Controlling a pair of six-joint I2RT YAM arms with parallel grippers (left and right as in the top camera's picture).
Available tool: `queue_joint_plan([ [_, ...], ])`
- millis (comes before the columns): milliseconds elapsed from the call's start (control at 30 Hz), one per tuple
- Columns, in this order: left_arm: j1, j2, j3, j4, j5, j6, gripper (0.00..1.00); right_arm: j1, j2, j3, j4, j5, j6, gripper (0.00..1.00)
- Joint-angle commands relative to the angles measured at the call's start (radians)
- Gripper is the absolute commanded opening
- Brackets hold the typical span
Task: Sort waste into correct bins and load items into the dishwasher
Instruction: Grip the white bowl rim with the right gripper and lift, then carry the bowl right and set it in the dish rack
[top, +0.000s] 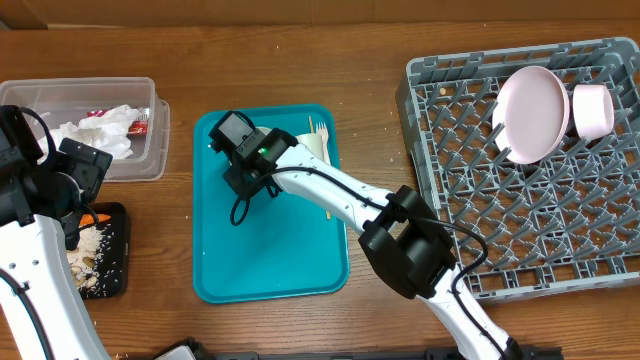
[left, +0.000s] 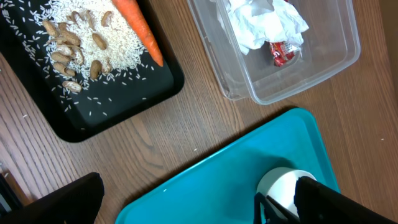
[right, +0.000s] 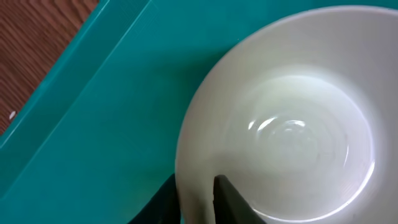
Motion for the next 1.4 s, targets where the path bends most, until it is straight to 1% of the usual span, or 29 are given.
queue_joint_plan([
  [0,0.000,0.005,0.008,0.002,-0.007,-0.009,1.00,-0.001,0.003,0.035,-0.008,0.001,0.002,0.04],
  [133,0.000,0.005,0.008,0.002,-0.007,-0.009,1.00,-0.001,0.001,0.108,-0.053,-0.003,0.030,0.04],
  [233,0.000,0.005,0.008,0.002,-0.007,-0.009,1.00,-0.009,-0.011,0.196,-0.103,-0.026,0.045,0.04],
  [367,0.000,0.005,0.008,0.002,-0.007,-0.009,1.00,-0.035,-0.050,0.380,-0.209,-0.126,0.048,0.04],
  [500,0.000,0.006,0.008,0.002,-0.007,-0.009,1.00,-0.097,-0.109,0.514,-0.292,-0.173,0.161,0.04],
  [567,0.000,0.006,0.008,0.002,-0.007,-0.009,1.00,-0.158,-0.161,0.549,-0.343,-0.174,0.192,0.04],
  [667,0.000,0.006,0.008,0.002,-0.007,-0.009,1.00,-0.267,-0.238,0.550,-0.400,-0.188,0.261,0.04],
  [733,0.000,0.006,0.008,0.002,-0.007,-0.009,1.00,-0.402,-0.288,0.550,-0.453,-0.290,0.267,0.04],
  [867,0.000,0.006,0.008,0.002,-0.007,-0.009,1.00,-0.612,-0.295,0.538,-0.532,-0.497,0.265,0.04],
  [900,0.000,0.006,0.008,0.002,-0.007,-0.009,1.00,-0.676,-0.295,0.512,-0.545,-0.587,0.241,0.04],
  [1033,0.000,0.006,0.008,0.002,-0.007,-0.009,1.00,-0.838,-0.295,0.444,-0.600,-0.774,0.172,0.04],
  [1200,0.000,0.006,0.008,0.002,-0.007,-0.009,1.00,-0.992,-0.296,0.421,-0.742,-0.787,0.109,0.04],
  [1300,0.000,0.006,0.008,0.002,-0.007,-0.009,1.00,-1.082,-0.315,0.421,-0.849,-0.788,0.032,0.04],
  [1367,0.000,0.006,0.008,0.002,-0.007,-0.009,1.00,-1.112,-0.355,0.419,-0.849,-0.784,0.019,0.04],
])
